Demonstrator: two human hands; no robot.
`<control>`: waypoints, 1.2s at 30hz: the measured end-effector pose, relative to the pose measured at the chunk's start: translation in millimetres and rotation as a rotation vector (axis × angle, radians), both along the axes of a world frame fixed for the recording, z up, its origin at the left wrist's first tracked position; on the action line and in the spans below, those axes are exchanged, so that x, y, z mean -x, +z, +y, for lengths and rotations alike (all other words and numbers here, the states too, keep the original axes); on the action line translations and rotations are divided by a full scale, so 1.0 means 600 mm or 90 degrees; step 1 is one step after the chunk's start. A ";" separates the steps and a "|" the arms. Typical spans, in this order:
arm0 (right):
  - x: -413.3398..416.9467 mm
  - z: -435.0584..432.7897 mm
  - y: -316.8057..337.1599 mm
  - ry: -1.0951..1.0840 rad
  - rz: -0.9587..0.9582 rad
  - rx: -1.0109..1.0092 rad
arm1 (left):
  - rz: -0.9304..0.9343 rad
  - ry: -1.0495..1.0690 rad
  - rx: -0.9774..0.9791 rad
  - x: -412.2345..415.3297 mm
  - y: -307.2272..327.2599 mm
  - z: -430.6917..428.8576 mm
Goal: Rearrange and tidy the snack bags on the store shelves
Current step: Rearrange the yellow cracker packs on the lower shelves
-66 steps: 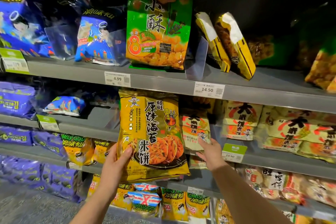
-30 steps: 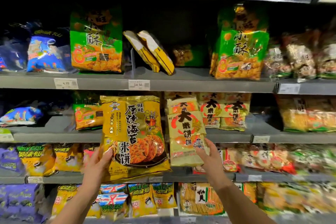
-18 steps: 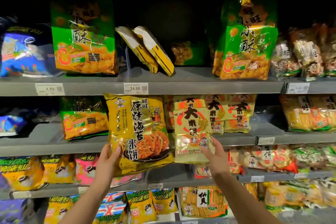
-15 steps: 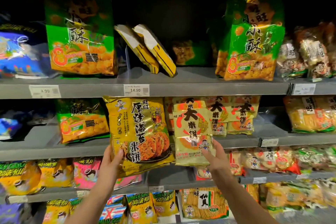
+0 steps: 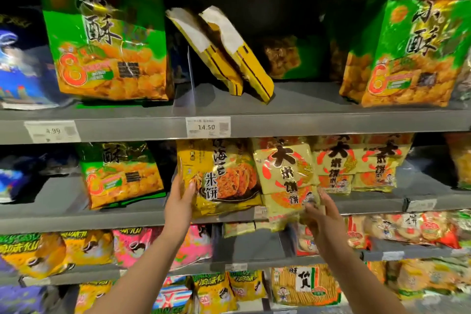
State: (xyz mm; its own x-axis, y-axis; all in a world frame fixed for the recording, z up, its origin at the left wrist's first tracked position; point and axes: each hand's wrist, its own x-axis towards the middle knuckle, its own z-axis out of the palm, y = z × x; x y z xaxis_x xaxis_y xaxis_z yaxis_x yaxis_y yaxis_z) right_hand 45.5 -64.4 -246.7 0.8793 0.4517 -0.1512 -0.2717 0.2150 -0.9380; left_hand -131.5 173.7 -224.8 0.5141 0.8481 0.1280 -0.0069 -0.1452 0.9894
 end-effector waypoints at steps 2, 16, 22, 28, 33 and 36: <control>-0.010 0.003 -0.009 -0.013 0.011 -0.005 | 0.032 0.038 -0.023 -0.010 -0.009 0.009; 0.005 0.011 -0.040 0.034 0.048 -0.063 | 0.252 0.141 -0.232 -0.053 -0.059 0.043; 0.004 0.013 -0.033 0.025 0.039 -0.074 | 0.377 -0.013 -0.358 -0.035 -0.078 0.051; 0.008 0.014 -0.034 0.019 0.059 -0.067 | 0.466 0.081 -0.407 -0.062 -0.066 0.067; 0.013 0.014 -0.031 0.007 0.045 -0.045 | 0.537 0.085 -0.424 -0.094 -0.060 0.080; 0.016 0.015 -0.029 0.010 0.033 -0.041 | 0.579 0.093 -0.479 -0.110 -0.056 0.074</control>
